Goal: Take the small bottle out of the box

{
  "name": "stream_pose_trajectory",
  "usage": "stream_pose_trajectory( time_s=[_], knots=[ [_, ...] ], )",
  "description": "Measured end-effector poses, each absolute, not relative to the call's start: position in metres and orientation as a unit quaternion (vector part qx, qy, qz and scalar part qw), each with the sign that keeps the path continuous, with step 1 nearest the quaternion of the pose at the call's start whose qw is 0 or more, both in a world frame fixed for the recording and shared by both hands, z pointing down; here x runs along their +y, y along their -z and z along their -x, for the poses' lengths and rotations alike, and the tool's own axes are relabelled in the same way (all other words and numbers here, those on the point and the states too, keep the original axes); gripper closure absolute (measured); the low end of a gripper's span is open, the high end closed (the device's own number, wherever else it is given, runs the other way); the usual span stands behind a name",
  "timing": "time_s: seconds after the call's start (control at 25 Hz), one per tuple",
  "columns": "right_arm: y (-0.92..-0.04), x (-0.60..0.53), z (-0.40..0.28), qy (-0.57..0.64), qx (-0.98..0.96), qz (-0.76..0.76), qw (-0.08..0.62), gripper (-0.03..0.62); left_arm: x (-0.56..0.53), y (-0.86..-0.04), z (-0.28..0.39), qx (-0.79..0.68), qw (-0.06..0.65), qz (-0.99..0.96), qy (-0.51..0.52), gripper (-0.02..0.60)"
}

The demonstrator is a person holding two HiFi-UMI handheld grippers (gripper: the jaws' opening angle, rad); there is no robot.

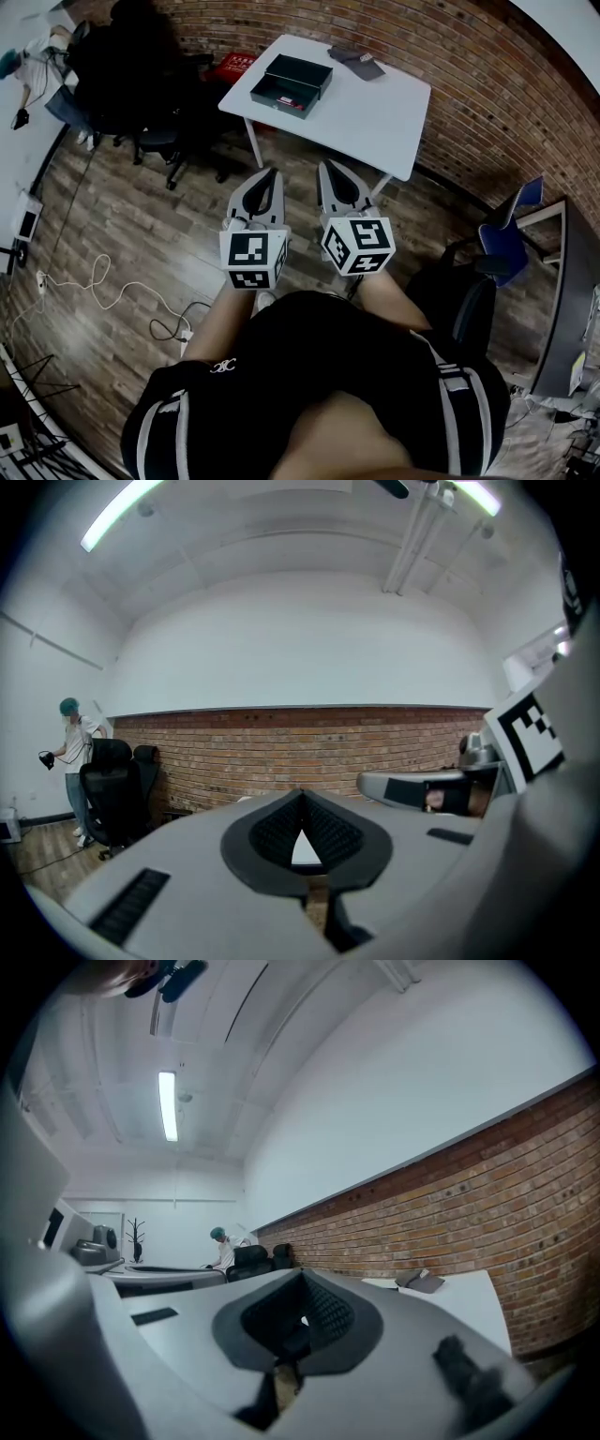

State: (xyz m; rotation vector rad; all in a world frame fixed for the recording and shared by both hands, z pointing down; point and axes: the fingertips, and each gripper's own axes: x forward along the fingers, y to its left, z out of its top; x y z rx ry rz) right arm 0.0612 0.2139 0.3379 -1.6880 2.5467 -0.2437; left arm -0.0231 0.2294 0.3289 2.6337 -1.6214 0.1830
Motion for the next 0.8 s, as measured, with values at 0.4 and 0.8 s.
stream_pose_trajectory(
  time_s=[0.4,0.8],
  knots=[
    [-0.340,0.203,-0.012,0.078,0.828,0.554,0.034,0.568,0.214,-0.333,0.067,-0.507,0.030,-0.860,-0.050,0.569],
    [-0.349,0.201,0.043,0.093,0.802,0.589,0.043,0.568,0.205,-0.337,0.128,-0.474,0.025,-0.878,-0.058,0.569]
  ],
)
